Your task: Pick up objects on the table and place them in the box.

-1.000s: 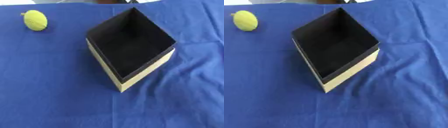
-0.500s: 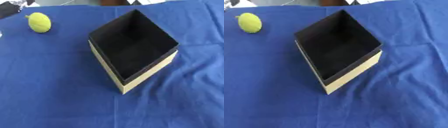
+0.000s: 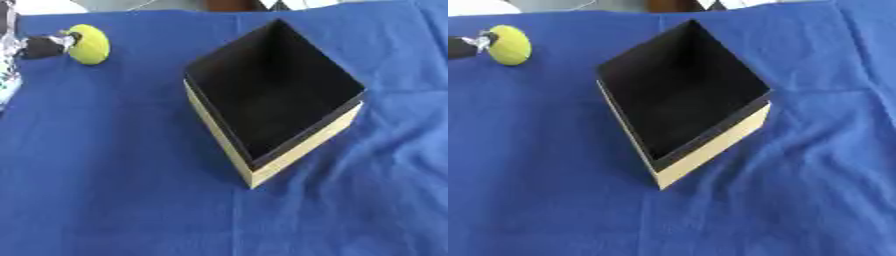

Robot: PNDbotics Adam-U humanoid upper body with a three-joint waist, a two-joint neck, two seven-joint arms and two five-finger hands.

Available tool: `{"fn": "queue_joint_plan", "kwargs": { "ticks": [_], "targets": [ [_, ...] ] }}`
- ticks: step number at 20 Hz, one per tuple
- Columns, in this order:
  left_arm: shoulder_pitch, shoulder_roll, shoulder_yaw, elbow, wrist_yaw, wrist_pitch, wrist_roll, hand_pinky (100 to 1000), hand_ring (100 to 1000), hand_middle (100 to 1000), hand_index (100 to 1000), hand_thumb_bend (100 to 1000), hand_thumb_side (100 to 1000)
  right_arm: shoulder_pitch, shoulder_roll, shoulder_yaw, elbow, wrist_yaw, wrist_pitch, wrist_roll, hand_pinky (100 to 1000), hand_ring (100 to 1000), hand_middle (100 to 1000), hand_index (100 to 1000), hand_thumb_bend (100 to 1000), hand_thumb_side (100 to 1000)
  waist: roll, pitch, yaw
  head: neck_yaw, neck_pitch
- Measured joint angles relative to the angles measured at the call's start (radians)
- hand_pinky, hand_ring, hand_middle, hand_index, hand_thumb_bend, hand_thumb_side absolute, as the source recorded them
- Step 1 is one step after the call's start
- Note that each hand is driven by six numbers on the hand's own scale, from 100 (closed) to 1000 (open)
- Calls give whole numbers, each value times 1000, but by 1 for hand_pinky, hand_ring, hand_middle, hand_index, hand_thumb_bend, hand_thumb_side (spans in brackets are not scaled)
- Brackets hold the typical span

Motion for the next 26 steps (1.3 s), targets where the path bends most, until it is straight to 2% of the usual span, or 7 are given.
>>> {"fn": "queue_joint_plan", "kwargs": {
  "ticks": [2,7,14,16,18,21,26],
  "targets": [
    [-8,-10,18,24,-32,-32,-32,951,1000,986,953,597,318,0,0,0,0,0,1,-1,875,881,798,875,100,100,0,0,0,2,1],
    [-25,-17,79,52,-114,-113,-113,890,1000,986,932,436,159,4,1,-1,0,0,1,-1,875,881,798,874,100,100,0,0,1,9,6],
    [-44,-24,161,61,-179,-204,-221,851,1000,993,926,421,138,8,8,-1,0,-2,1,-1,875,881,797,873,100,100,0,0,1,24,14],
    [-46,-24,174,60,-182,-210,-253,851,1000,993,926,421,138,8,8,-2,0,-3,1,-1,875,881,797,873,100,100,0,0,1,26,15],
    [-47,-24,183,53,-183,-210,-284,868,1000,997,924,382,138,8,8,-2,0,-3,1,-1,875,882,796,871,100,100,0,0,-2,29,15],
    [-61,-25,188,47,-183,-202,-331,901,1000,995,922,341,133,7,8,-2,0,-3,1,-1,875,881,795,871,100,100,6,0,-27,36,14],
    [-73,-25,188,47,-182,-175,-409,927,1000,984,935,343,152,-1,9,-6,0,-7,-1,-3,875,879,795,870,100,100,21,0,-54,40,1]
  ]
}}
